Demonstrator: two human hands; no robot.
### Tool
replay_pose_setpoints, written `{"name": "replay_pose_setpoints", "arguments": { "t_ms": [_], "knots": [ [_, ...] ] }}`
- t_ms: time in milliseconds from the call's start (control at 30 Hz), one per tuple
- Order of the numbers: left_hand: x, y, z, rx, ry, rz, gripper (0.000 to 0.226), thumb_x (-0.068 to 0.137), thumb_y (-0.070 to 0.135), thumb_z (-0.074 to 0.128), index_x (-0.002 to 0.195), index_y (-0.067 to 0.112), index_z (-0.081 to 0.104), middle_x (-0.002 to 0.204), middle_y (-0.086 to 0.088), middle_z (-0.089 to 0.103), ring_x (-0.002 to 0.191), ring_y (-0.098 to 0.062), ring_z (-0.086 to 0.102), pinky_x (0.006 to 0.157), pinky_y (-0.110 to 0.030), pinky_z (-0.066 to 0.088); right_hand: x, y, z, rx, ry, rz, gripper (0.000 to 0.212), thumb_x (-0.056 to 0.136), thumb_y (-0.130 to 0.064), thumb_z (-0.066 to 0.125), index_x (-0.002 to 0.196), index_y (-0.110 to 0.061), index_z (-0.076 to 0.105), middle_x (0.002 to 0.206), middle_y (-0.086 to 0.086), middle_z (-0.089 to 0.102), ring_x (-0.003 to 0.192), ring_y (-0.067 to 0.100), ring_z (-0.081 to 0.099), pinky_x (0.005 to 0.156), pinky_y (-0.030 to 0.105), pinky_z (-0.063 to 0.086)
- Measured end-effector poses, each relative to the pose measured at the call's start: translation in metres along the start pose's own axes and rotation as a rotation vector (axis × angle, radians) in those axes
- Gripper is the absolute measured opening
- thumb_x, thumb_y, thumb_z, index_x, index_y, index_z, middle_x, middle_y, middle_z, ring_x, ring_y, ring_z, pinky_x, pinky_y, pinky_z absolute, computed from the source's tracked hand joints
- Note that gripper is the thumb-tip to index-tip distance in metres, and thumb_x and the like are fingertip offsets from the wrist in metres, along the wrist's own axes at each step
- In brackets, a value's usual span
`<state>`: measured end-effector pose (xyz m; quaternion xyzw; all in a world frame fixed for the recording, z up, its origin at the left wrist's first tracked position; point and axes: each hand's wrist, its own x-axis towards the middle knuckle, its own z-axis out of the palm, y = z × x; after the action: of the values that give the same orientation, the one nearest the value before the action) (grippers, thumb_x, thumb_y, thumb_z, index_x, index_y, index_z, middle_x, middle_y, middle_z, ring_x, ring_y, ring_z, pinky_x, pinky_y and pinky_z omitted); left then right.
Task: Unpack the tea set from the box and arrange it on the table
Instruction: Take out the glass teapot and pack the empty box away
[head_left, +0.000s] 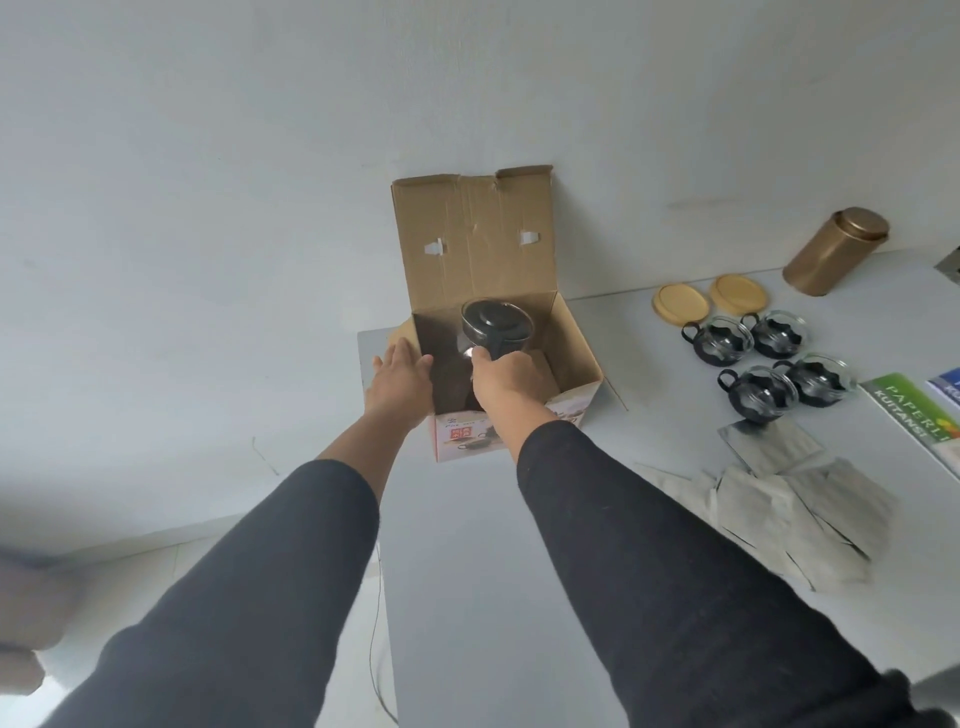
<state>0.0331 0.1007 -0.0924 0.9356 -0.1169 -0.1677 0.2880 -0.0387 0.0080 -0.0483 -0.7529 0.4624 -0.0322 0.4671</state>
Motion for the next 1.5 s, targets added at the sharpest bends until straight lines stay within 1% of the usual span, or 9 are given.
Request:
{"name": "replay_pose_setpoints", "arguments": {
  "t_ms": [133, 233, 367, 533, 700, 767, 933, 1200, 1500],
  "knots": [
    [-0.003, 0.003, 0.002, 0.001, 0.012, -0.015, 0.045, 0.103, 0.034, 0.025, 0.137, 0.006, 0.033, 0.150, -0.008, 0.032, 0.145, -0.033, 0.015, 0.109, -0.051, 0.031, -0.003, -0.007, -0.014, 0.084, 0.010, -0.025, 0.043, 0.096, -0.044, 0.042, 0.115, -0.010, 0.058, 0.110, 0.005, 0.068, 0.097, 0.024, 0.065, 0.064, 0.025, 0.048],
    [-0.005, 0.005, 0.000, 0.029, 0.041, -0.013, 0.042, 0.102, 0.033, 0.028, 0.135, 0.008, 0.035, 0.151, -0.008, 0.032, 0.146, -0.032, 0.012, 0.110, -0.053, 0.028, -0.001, -0.017, -0.032, 0.175, 0.037, -0.079, 0.045, 0.095, -0.043, 0.041, 0.115, -0.007, 0.060, 0.110, 0.007, 0.068, 0.095, 0.026, 0.065, 0.066, 0.026, 0.048],
    [-0.011, 0.019, -0.004, 0.113, 0.140, 0.001, 0.044, 0.102, 0.030, 0.026, 0.140, 0.009, 0.033, 0.155, -0.006, 0.023, 0.148, -0.027, 0.004, 0.115, -0.053, 0.015, -0.004, -0.027, -0.068, 0.285, 0.067, -0.158, 0.039, 0.096, -0.033, 0.040, 0.118, -0.005, 0.056, 0.094, 0.008, 0.059, 0.079, 0.024, 0.054, 0.052, 0.023, 0.036],
    [-0.033, 0.064, 0.003, 0.182, 0.247, 0.091, 0.052, 0.103, 0.032, 0.018, 0.149, 0.009, 0.021, 0.159, -0.005, 0.011, 0.148, -0.025, -0.005, 0.118, -0.050, 0.002, 0.002, -0.028, -0.115, 0.417, 0.133, -0.235, 0.030, 0.096, -0.031, 0.041, 0.105, -0.005, 0.052, 0.085, 0.002, 0.054, 0.082, 0.024, 0.051, 0.070, 0.029, 0.038],
    [-0.060, 0.109, 0.042, 0.232, 0.200, 0.230, 0.057, 0.102, 0.040, 0.017, 0.151, 0.011, 0.016, 0.160, -0.002, 0.008, 0.148, -0.023, -0.010, 0.118, -0.049, -0.003, 0.019, -0.009, -0.167, 0.413, 0.244, -0.267, 0.040, 0.099, -0.036, 0.038, 0.112, -0.001, 0.053, 0.095, 0.006, 0.056, 0.081, 0.021, 0.048, 0.061, 0.026, 0.035],
    [-0.070, 0.125, 0.063, 0.297, 0.187, 0.250, 0.057, 0.102, 0.042, 0.016, 0.151, 0.013, 0.013, 0.160, -0.002, 0.005, 0.147, -0.022, -0.011, 0.117, -0.048, -0.003, 0.031, 0.004, -0.183, 0.404, 0.288, -0.268, 0.046, 0.098, -0.041, 0.038, 0.112, -0.001, 0.054, 0.097, 0.006, 0.057, 0.084, 0.020, 0.047, 0.069, 0.025, 0.035],
    [-0.084, 0.153, 0.119, 0.421, 0.169, 0.193, 0.060, 0.101, 0.044, 0.010, 0.153, 0.014, 0.005, 0.161, -0.001, -0.004, 0.146, -0.023, -0.016, 0.116, -0.049, -0.007, 0.067, 0.046, -0.220, 0.351, 0.333, -0.260, 0.057, 0.094, -0.056, 0.039, 0.102, -0.002, 0.058, 0.100, 0.008, 0.063, 0.095, 0.025, 0.055, 0.074, 0.027, 0.036],
    [-0.083, 0.166, 0.166, 0.460, 0.264, 0.036, 0.059, 0.100, 0.047, 0.015, 0.152, 0.018, 0.008, 0.160, 0.000, 0.006, 0.147, -0.023, -0.016, 0.115, -0.052, -0.010, 0.130, 0.118, -0.231, 0.314, 0.270, -0.238, 0.052, 0.094, -0.055, 0.040, 0.082, -0.008, 0.056, 0.085, 0.006, 0.060, 0.085, 0.024, 0.054, 0.080, 0.033, 0.045],
    [-0.077, 0.162, 0.172, 0.492, 0.333, 0.037, 0.055, 0.101, 0.045, 0.018, 0.150, 0.021, 0.015, 0.158, 0.005, 0.015, 0.148, -0.019, -0.005, 0.116, -0.048, -0.008, 0.166, 0.150, -0.223, 0.329, 0.252, -0.210, 0.052, 0.098, -0.047, 0.038, 0.097, -0.001, 0.063, 0.098, 0.011, 0.065, 0.092, 0.025, 0.056, 0.077, 0.026, 0.035]
  ]
}}
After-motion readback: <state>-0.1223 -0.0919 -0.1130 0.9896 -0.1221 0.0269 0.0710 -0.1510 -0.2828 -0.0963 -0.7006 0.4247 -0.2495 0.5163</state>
